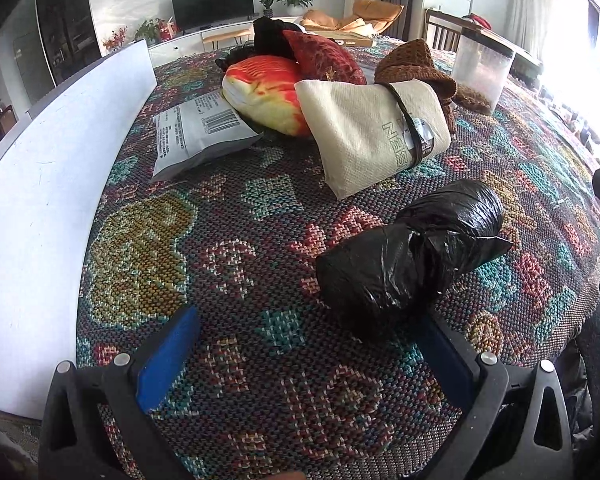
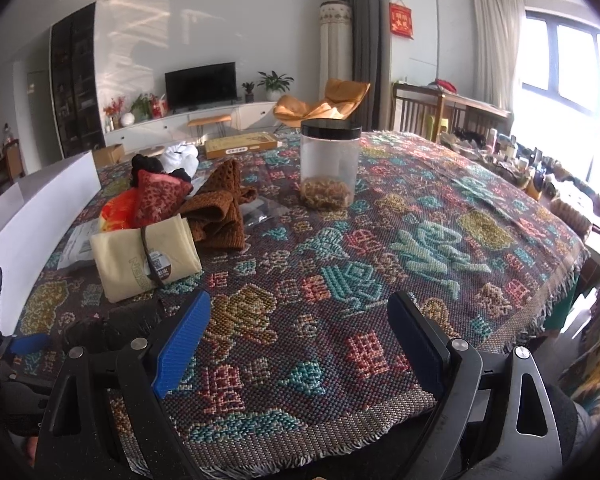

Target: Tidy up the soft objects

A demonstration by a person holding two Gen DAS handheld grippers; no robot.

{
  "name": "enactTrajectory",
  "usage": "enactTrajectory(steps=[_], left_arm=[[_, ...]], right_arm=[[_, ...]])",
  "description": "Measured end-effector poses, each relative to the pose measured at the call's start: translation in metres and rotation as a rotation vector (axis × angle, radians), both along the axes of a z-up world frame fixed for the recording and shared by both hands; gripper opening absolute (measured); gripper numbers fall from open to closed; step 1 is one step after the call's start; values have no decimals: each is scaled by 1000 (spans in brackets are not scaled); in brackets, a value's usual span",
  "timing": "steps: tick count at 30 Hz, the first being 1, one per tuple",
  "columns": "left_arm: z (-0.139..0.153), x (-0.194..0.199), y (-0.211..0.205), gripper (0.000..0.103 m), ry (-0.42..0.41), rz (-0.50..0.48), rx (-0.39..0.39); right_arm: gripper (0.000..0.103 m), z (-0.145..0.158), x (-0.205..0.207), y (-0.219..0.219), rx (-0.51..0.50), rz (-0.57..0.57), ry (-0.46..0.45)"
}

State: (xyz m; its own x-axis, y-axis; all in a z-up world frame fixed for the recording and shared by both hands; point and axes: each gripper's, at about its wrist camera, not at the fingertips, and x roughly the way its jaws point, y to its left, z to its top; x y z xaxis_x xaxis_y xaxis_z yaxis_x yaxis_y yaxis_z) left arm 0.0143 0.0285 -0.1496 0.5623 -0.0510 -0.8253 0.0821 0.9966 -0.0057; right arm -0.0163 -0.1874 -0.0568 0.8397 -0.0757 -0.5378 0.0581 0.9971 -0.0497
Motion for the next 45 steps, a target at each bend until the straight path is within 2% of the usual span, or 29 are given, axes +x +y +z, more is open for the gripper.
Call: enactTrajectory(steps=[4,8,11,13,15,17,18,20,22,25,27,28,30,32,35,37,40,42,44,45], left_arm=[[1,0,4,103,29,-43,-12],[5,-4,14,103,52,-78,-54],[10,-18,21,103,27,-108,-112],[13,-28,23,103,1,-122,-102],[17,-36,24,103,-29,-137,-84],[19,-42,26,103,-47,-152,-70],[20,-44,27,103,-51,-159,-67],[20,-46,28,103,-50,-165,-61],[17,-45,30,103,-45,-159,-53],[17,-38,30,103,-40,-144,-78],[17,-31,27,103,-37,-143,-98],[17,-26,25,103,-37,-142,-98],[15,-13,20,103,-36,-135,-89],[13,1,18,103,-32,-124,-82],[7,19,16,103,-17,-113,-62],[2,25,16,103,-5,-108,-43],[-1,23,17,103,-17,-112,-22],[-2,18,18,103,-22,-122,-15],[-2,15,21,103,-20,-117,-22],[-1,14,23,103,-19,-115,-24]], right_arm=[[92,-2,4,3,11,51,29],[92,-3,13,21,37,223,97],[92,-9,31,36,154,364,210],[92,-18,46,54,198,428,304],[92,-28,54,77,148,484,349],[92,-38,52,100,24,533,360],[92,-43,51,108,-7,559,362],[92,-46,56,105,3,548,366],[92,-50,68,87,-10,406,378],[92,-58,90,34,-100,152,385],[92,-53,105,-17,-9,34,382],[92,-51,113,-39,6,-43,387],[92,-41,116,-70,42,-109,373],[92,-29,111,-80,120,-74,367],[92,-15,96,-52,208,104,360],[92,-14,91,-14,196,214,363],[92,-20,95,39,178,304,376],[92,-27,99,66,101,336,386],[92,-37,106,75,7,325,394],[92,-38,108,68,33,324,386]])
